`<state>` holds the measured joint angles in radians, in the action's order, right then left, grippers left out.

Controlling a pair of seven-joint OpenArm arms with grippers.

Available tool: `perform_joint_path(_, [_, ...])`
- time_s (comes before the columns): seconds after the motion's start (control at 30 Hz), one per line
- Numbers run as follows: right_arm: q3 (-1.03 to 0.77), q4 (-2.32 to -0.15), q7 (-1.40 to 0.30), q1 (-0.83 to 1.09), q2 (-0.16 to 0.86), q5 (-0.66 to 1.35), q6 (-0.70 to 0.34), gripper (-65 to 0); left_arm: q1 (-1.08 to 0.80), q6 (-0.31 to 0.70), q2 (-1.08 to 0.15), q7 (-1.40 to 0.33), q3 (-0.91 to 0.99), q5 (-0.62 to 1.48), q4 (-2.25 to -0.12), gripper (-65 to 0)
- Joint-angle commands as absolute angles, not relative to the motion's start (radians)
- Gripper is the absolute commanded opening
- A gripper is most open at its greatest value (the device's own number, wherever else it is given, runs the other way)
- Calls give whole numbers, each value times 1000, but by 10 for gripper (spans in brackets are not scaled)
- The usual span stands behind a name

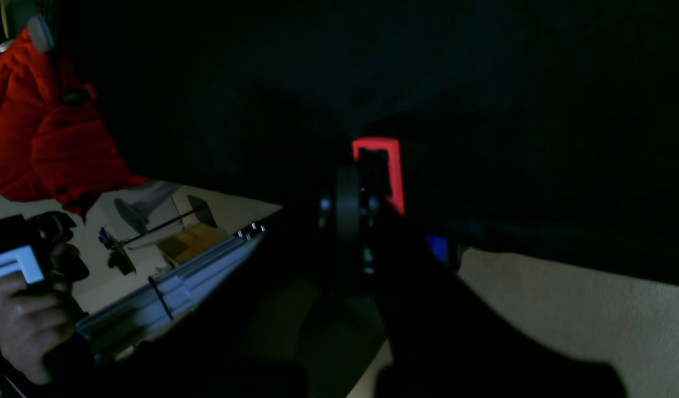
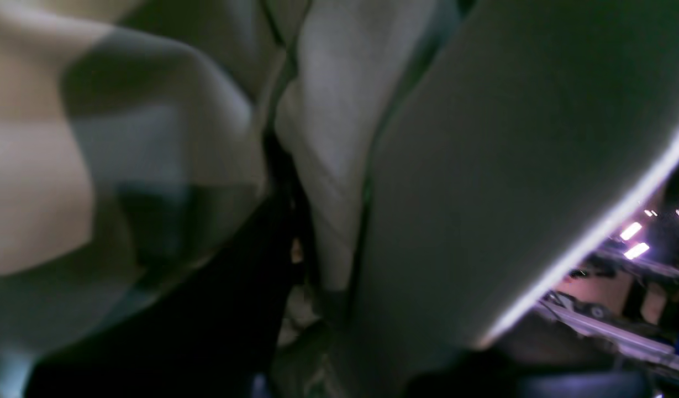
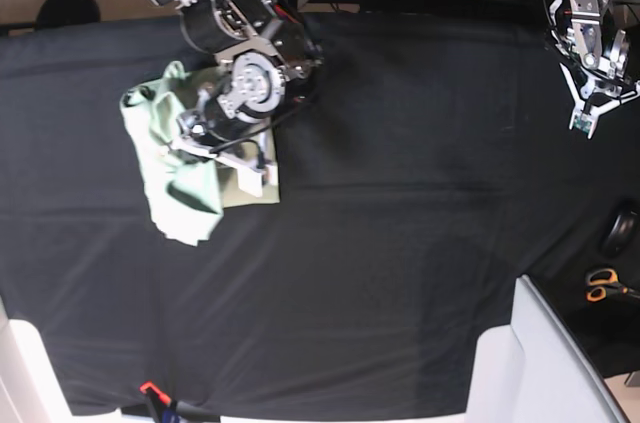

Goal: Fold the T-shirt properly
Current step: 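Lift the gathered shirt end with the right gripper and fold it over, then release the shirt and raise the right gripper above it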

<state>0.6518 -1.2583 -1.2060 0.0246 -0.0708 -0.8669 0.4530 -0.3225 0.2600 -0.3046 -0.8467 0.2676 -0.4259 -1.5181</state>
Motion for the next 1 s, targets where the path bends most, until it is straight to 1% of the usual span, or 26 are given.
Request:
perform_joint_path(0.0, [653,-1274,-1194,13,-81,-894,456,-650,-320,248,-318,-846,274,-440,-1524,-650])
perform_joint_path(0.33, [734,-1276,-1202,41,-87,-894,460,-650,-320,248,-320,-843,275,-440,-1484,-650])
perform_joint_path(0.6, [717,-1277,-1191,42,-88,-889,460,-644,-320,248,-318,-843,275,-440,-1484,-650])
perform_joint_path(0.63, [717,-1279,-1191,44,-88,-889,460,-634,-320,248,-318,-843,275,-440,-1484,-650])
perform_joint_path(0.7, [717,-1300,-1185,48,-101,-886,460,-563,-320,248,-318,-843,275,-440,-1484,-650])
perform_joint_path(0.83, [720,-1425,-1158,88,-107,-842,460,-319,-320,248,-318,-843,275,-440,-1484,-650])
perform_joint_path(0.87, [728,-1443,-1159,88,-107,-826,460,-268,-320,248,-318,-843,275,-440,-1484,-650])
perform_joint_path(0.9, [748,-1458,-1159,88,-107,-808,460,-225,-320,248,-318,-843,275,-440,-1484,-650])
perform_joint_path(0.97, [771,-1483,-1181,88,-107,-768,460,-171,-320,248,-318,-843,275,-440,-1484,-650])
